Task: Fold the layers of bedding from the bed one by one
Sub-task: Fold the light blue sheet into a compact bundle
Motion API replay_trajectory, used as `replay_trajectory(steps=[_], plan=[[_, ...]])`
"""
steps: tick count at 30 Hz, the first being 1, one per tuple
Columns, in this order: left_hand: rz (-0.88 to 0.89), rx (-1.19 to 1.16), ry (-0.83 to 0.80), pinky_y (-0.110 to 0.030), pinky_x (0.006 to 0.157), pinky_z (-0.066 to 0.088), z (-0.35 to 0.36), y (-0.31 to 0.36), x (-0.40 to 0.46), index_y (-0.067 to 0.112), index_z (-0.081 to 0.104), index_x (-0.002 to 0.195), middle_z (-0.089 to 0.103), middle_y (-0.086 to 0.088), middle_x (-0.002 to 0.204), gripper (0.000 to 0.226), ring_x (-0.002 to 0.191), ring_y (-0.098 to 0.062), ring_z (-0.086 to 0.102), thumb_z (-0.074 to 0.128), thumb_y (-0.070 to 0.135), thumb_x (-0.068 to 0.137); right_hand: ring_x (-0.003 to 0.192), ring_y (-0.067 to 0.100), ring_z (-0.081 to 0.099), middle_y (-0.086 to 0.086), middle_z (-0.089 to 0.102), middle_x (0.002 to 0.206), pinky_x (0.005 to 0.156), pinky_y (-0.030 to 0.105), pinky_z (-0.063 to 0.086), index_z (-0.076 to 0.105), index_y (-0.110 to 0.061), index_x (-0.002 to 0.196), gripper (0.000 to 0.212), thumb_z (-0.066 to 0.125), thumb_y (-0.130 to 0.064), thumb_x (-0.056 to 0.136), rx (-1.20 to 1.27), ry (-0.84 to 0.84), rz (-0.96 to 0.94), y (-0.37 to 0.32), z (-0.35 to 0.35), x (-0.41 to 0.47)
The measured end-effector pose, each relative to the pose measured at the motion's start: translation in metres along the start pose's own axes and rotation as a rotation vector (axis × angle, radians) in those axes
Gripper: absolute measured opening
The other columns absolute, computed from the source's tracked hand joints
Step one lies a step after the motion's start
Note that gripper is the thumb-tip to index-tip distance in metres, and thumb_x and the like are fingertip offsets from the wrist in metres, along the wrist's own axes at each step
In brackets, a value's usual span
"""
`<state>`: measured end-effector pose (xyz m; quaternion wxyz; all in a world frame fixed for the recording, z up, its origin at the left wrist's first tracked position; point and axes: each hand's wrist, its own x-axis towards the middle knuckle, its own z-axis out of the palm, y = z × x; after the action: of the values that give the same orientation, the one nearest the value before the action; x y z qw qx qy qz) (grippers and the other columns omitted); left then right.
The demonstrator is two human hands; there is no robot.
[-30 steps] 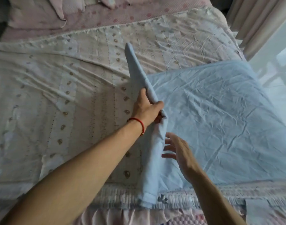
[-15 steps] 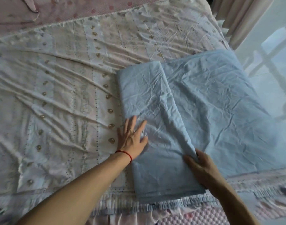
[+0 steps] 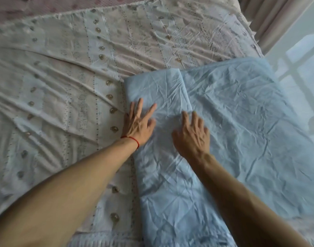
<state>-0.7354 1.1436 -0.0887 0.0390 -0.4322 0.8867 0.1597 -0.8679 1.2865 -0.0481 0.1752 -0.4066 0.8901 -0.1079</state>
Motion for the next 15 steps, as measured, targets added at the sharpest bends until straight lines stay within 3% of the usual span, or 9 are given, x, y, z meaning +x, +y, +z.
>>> replay_trajectory(steps=[3,5,8,11,15], plan=[[-0.124,-0.056,-0.009,-0.062,0.120,0.006,-0.001,0.015,0.048,0.049,0.008,0.157,-0.011,0.001,0.169,0.057,0.154,-0.029,-0.012,0.031,0.046,0.105,0.157,0.027,0.002,0.008,-0.002,0.171,0.125,0.054,0.013,0.014,-0.023,0.161,0.070,0.042,-0.037,0.099,-0.012,-0.056,-0.129,-0.025,0.001,0.063],[-0.234,-0.032,-0.032,-0.065,0.119,0.006,0.018,0.029,0.067,0.047,0.000,0.157,-0.010,0.002,0.169,0.058,0.155,-0.029,-0.010,0.021,0.054,0.103,0.158,0.025,-0.010,0.003,-0.009,0.171,0.126,0.054,0.002,0.008,-0.025,0.163,0.066,0.035,-0.039,0.103,-0.047,-0.042,-0.231,-0.036,0.002,0.113],[-0.197,0.126,0.050,-0.066,0.119,0.002,0.047,0.041,0.056,0.041,0.000,0.158,-0.007,0.002,0.169,0.069,0.155,-0.034,-0.008,0.002,0.061,0.092,0.157,0.027,-0.012,-0.001,-0.007,0.172,0.126,0.056,-0.001,0.007,-0.029,0.163,0.069,0.035,-0.045,0.102,-0.154,-0.058,-0.322,-0.026,0.016,0.171],[-0.119,0.187,0.121,-0.069,0.117,-0.001,0.049,0.028,0.066,0.041,0.003,0.159,-0.003,-0.003,0.169,0.072,0.154,-0.038,-0.004,0.015,0.063,0.092,0.157,0.027,-0.009,-0.005,-0.004,0.172,0.127,0.049,-0.003,0.003,-0.033,0.163,0.074,0.024,-0.064,0.099,-0.152,-0.056,-0.283,0.008,0.044,0.187],[-0.220,0.211,0.218,-0.068,0.117,0.005,0.042,0.005,0.108,0.034,0.006,0.161,0.001,-0.015,0.168,0.076,0.153,-0.042,0.001,0.023,0.061,0.092,0.158,0.033,-0.004,0.000,0.002,0.172,0.127,0.051,-0.001,0.008,-0.029,0.164,0.075,0.025,-0.064,0.100,-0.126,0.013,-0.323,0.019,0.059,0.193]])
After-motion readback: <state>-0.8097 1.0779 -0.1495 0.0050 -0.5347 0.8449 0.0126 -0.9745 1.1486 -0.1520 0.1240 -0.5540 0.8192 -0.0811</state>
